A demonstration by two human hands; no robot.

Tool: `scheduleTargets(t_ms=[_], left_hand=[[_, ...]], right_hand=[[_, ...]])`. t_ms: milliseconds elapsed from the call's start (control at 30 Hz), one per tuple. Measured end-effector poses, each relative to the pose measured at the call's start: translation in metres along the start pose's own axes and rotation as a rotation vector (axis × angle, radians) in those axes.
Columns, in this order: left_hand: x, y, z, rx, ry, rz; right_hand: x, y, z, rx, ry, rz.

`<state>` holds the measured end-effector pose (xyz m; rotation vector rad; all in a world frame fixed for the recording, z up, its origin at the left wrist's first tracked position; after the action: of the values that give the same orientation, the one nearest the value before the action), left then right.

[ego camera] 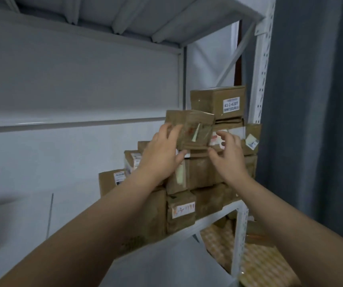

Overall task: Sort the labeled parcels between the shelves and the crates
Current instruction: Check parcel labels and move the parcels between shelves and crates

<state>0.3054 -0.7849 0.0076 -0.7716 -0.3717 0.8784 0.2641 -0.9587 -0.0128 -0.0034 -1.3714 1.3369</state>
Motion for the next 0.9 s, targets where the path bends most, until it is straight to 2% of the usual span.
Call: scheduleTargets(t_ms=[67,200,267,400,533,733,900], left_hand=[[-0.01,-0.031,-0.007,0.023,-0.032,0.022],[-0.009,-0.072,-0.019,0.217,-0.088,0.116],[-0.007,-0.081,-0.019,0.216,-0.053,0.105],[-0.006,-0.076,-0.017,0.069,-0.007,0.065],[-0.01,-0.057,-0.017,-0.103,0.097,0.083],[-0.019,-0.034,-0.006,-0.297,0.608,0.268],[-0.017,-0.025,0.002,-0.366,0.785,0.361]], right_hand=[[-0.009,-0.019,0.004,0.011,-0.066,-0.036],[-0.015,-0.052,0.007,0.088,-0.355,-0.172],[-0.017,-0.066,0.006,0.145,-0.45,-0.225],[-0.015,-0.077,0.002,0.209,-0.56,-0.253],[-0.014,-0.075,0.001,0.176,-0.695,-0.259],[0.0,-0.064,0.001,0.062,-0.769,-0.158],[0.014,-0.052,0.005,0.042,-0.737,-0.044]])
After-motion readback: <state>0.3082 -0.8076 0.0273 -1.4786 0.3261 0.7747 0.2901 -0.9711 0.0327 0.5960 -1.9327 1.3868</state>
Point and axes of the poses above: each hand's wrist, its own y-axis away from the middle knuckle, its own z-axis out of the back of the hand, x = y × z, the point moved 3 cm from there along -y, towards the middle knuckle, and after that the axes turned 9 degrees about -y, right-handed, at the moved point
